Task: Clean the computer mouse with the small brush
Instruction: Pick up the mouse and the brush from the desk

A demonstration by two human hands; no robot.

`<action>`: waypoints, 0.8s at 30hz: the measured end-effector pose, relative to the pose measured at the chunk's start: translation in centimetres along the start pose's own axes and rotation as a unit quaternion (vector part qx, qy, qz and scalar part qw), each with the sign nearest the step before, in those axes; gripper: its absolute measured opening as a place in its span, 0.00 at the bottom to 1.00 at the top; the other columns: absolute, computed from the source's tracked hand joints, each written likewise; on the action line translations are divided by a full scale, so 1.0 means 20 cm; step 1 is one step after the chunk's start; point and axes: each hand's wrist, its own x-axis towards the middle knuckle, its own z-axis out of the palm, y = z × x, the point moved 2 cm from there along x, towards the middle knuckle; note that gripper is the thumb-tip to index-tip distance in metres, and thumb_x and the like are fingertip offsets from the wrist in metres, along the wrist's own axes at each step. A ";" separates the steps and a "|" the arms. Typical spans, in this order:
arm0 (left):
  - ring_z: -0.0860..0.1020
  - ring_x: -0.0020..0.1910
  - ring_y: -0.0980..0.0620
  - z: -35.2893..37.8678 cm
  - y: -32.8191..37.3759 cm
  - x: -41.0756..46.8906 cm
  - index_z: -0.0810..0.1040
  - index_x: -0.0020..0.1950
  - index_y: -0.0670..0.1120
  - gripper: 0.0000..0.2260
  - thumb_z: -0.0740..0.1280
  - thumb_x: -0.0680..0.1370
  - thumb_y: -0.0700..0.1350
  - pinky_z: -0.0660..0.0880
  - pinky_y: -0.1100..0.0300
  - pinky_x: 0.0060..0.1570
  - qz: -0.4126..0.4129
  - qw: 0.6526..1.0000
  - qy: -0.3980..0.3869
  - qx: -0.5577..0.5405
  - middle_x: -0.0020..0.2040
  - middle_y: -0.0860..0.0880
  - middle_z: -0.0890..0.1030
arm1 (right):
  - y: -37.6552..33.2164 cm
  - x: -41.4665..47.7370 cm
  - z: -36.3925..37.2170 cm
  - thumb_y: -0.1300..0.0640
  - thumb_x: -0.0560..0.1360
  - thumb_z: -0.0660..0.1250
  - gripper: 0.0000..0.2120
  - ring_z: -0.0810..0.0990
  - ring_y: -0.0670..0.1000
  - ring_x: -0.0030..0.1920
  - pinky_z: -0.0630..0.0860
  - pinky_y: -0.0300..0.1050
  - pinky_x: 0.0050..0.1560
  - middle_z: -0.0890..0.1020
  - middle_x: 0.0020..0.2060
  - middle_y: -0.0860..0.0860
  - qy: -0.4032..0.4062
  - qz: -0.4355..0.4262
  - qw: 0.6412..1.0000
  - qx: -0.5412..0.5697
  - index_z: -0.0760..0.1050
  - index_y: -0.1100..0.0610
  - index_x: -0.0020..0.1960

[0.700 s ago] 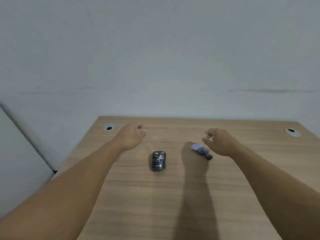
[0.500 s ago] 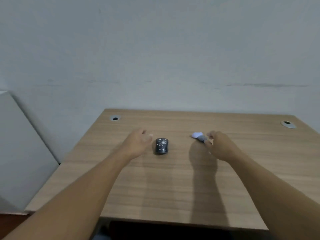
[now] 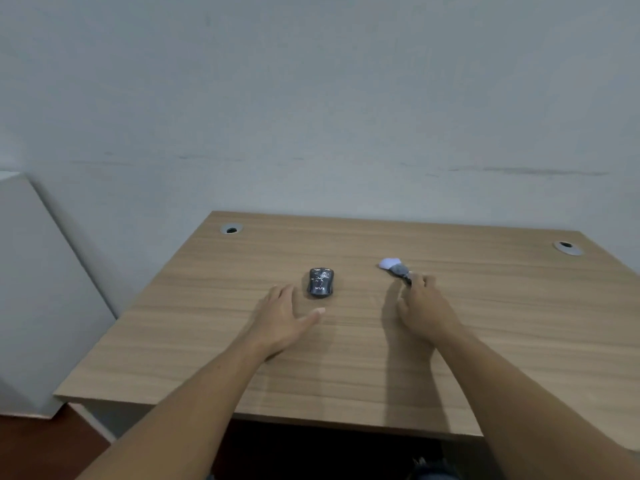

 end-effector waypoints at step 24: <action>0.79 0.68 0.55 0.12 0.04 0.45 0.80 0.69 0.56 0.26 0.74 0.76 0.68 0.74 0.53 0.72 0.092 0.992 0.082 -0.029 0.68 0.61 0.81 | -0.08 0.49 0.21 0.62 0.84 0.67 0.08 0.79 0.62 0.58 0.73 0.54 0.60 0.84 0.56 0.56 0.117 -0.049 0.986 0.104 0.82 0.60 0.60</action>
